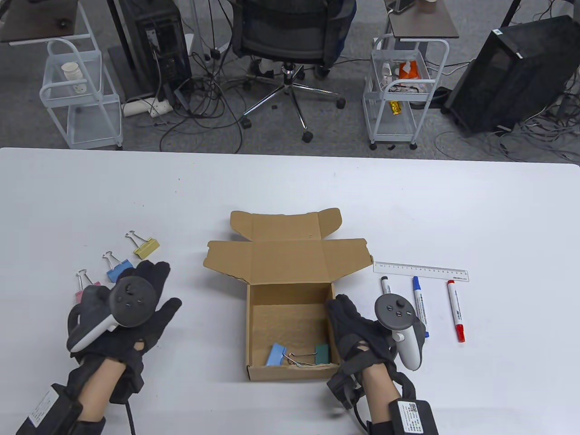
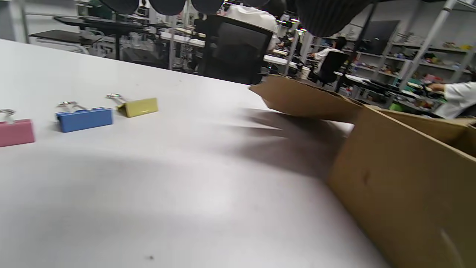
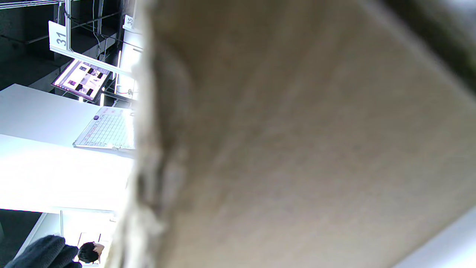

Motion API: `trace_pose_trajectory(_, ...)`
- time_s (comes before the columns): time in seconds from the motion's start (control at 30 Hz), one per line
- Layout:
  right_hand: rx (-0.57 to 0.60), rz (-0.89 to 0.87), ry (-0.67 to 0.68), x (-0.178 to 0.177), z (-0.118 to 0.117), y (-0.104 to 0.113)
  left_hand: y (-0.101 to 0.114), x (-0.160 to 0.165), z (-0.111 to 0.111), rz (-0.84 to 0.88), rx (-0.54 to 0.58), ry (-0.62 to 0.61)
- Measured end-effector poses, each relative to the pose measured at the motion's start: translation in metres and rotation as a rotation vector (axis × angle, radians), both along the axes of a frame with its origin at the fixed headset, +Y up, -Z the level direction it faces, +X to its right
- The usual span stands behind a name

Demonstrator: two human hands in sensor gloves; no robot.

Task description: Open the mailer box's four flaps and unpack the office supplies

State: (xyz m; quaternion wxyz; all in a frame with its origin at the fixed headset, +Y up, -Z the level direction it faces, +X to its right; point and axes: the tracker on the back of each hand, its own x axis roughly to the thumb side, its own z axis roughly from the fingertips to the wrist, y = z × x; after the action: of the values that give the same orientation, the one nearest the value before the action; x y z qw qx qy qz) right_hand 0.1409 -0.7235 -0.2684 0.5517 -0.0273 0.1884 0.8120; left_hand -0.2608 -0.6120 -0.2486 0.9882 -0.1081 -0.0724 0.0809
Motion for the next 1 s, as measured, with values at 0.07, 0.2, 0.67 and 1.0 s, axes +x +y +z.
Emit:
trace_pose_trajectory(0.07,0.000,-0.001,0.002,0.000,0.000,0.000,0.001,0.020,0.004,-0.010,0.003,-0.053)
trace_pose_trajectory(0.2,-0.001,-0.001,0.003,0.000,0.000,0.000,0.007,0.053,0.009,-0.035,0.012,-0.136)
trace_pose_trajectory(0.67,-0.002,-0.005,0.007,0.000,-0.001,0.000,0.010,0.140,0.020,-0.079,-0.069,-0.351)
trace_pose_trajectory(1.0,-0.002,-0.005,0.007,0.000,-0.001,0.000,-0.002,0.192,0.007,-0.070,-0.228,-0.411)
